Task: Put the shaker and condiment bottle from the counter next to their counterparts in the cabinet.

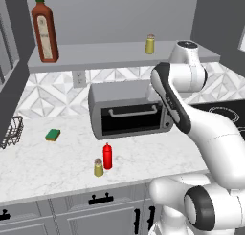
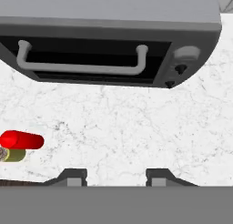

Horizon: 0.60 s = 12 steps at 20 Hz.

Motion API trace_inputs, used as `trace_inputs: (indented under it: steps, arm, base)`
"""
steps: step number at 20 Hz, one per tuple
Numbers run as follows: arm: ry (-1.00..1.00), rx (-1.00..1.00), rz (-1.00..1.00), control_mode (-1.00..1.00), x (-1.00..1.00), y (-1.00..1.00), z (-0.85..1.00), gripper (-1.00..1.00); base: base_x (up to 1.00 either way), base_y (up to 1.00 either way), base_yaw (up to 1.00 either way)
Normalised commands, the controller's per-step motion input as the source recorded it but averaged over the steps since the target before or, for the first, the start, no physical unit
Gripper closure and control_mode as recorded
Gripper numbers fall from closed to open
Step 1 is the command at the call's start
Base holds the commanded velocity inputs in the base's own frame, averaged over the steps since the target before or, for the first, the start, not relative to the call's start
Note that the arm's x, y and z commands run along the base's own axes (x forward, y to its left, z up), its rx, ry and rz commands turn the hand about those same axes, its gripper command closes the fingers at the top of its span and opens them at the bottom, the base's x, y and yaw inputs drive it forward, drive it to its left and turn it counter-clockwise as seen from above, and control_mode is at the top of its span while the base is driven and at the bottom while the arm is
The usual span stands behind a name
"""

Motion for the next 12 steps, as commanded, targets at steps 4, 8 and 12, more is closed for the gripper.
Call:
trace_inputs:
  steps: [4,8,12]
  arm:
    - [0.0,-0.08,0.01,-1.0,-0.17,0.11,-0.2,-1.0]
    - [-0.08,-0.18,0.08,-1.0,-0.66,0.49,-0.18,-1.0]
    - [-0.12,-0.13,0.2,-1.0,-0.48,0.68,-0.11,-1.0]
  base:
    - [0.0,0.0,0.0]
    - [0.0,0.0,0.0]
    - [0.0,0.0,0.0]
